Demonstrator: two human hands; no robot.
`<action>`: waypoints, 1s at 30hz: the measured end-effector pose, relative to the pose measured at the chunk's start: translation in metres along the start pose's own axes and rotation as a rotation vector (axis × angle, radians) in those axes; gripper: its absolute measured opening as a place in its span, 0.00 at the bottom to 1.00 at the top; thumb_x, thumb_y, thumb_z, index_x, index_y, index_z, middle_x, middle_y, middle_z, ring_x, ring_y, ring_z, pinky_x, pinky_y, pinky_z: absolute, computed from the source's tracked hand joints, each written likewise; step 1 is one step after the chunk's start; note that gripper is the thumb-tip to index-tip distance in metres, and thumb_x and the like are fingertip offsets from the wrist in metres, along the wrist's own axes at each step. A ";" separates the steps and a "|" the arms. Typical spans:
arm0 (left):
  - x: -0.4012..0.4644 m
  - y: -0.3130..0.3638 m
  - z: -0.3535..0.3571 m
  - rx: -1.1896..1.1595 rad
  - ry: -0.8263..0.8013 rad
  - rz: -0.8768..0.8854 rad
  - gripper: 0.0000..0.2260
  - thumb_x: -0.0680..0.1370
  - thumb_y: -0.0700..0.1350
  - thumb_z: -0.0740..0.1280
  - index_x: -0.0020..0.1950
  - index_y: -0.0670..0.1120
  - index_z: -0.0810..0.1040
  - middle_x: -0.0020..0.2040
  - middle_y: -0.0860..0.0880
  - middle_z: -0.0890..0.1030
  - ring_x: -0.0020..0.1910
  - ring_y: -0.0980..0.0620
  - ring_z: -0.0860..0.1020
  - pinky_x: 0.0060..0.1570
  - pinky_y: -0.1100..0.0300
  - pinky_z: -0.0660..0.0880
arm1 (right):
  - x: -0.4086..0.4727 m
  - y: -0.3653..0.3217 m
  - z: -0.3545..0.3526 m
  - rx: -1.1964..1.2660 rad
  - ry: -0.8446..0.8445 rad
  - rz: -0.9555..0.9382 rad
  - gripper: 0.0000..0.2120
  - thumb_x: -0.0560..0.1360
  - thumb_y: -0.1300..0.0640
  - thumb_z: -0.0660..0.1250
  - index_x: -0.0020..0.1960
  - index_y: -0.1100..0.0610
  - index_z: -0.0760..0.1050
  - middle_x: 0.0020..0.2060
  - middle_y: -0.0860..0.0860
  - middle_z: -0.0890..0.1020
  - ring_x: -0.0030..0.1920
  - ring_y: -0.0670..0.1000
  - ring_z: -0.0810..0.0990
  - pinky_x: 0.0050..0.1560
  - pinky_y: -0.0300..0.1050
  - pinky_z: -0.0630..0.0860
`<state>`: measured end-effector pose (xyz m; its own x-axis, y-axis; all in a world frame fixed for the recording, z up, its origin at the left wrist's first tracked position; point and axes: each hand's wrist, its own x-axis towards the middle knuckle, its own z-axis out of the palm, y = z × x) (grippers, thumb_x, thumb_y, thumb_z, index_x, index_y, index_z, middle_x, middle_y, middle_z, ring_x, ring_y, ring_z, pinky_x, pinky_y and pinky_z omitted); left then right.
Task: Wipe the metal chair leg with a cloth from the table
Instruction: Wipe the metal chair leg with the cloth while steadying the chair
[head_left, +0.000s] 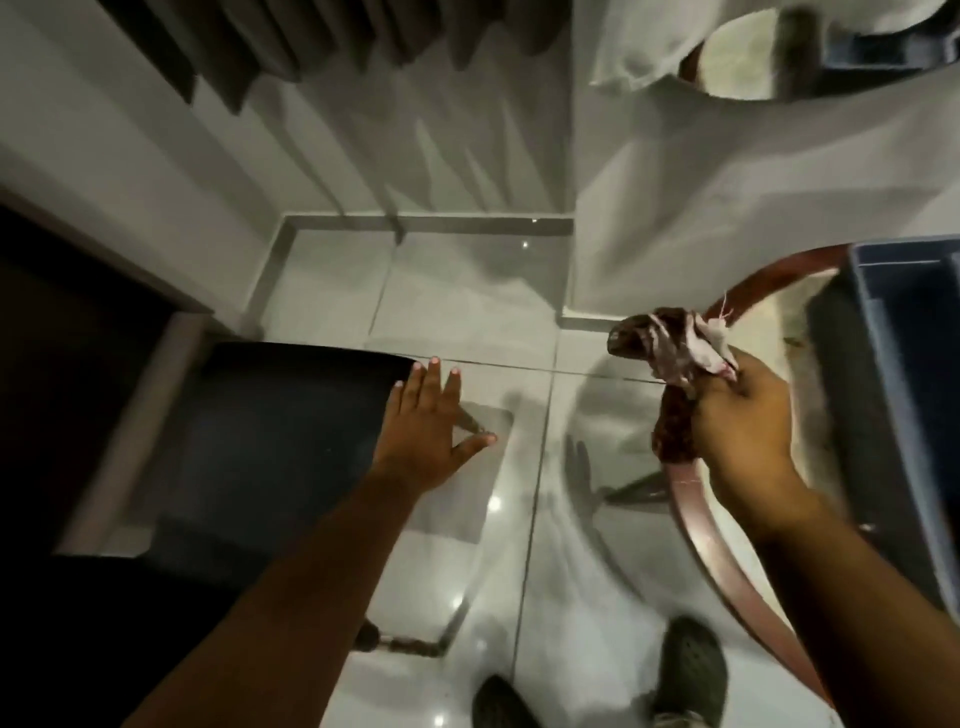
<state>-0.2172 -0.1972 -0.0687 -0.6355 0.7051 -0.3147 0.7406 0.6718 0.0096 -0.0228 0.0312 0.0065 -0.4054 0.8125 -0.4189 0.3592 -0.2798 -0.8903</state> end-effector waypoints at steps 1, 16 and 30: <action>-0.003 -0.024 0.006 0.013 0.005 -0.026 0.55 0.63 0.79 0.28 0.80 0.46 0.44 0.82 0.40 0.45 0.81 0.40 0.43 0.78 0.42 0.44 | -0.004 0.008 0.023 0.097 0.010 0.063 0.10 0.81 0.59 0.61 0.54 0.61 0.79 0.35 0.60 0.78 0.33 0.57 0.77 0.36 0.55 0.77; 0.137 -0.153 0.093 -0.067 -0.030 -0.141 0.42 0.73 0.74 0.44 0.80 0.52 0.46 0.82 0.44 0.46 0.81 0.43 0.42 0.78 0.40 0.42 | 0.093 0.159 0.289 0.423 -0.004 0.521 0.12 0.78 0.50 0.69 0.38 0.54 0.77 0.26 0.47 0.81 0.28 0.50 0.79 0.32 0.42 0.77; 0.140 -0.158 0.110 -0.234 0.103 -0.177 0.33 0.76 0.64 0.46 0.79 0.53 0.54 0.82 0.48 0.52 0.81 0.48 0.46 0.79 0.43 0.43 | 0.124 0.204 0.358 0.830 -0.372 0.831 0.42 0.77 0.28 0.44 0.77 0.55 0.68 0.71 0.57 0.76 0.71 0.58 0.74 0.73 0.55 0.67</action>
<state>-0.3991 -0.2302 -0.2190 -0.7780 0.5836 -0.2328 0.5538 0.8119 0.1849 -0.3007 -0.1081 -0.2910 -0.5725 0.0756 -0.8164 0.0347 -0.9926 -0.1163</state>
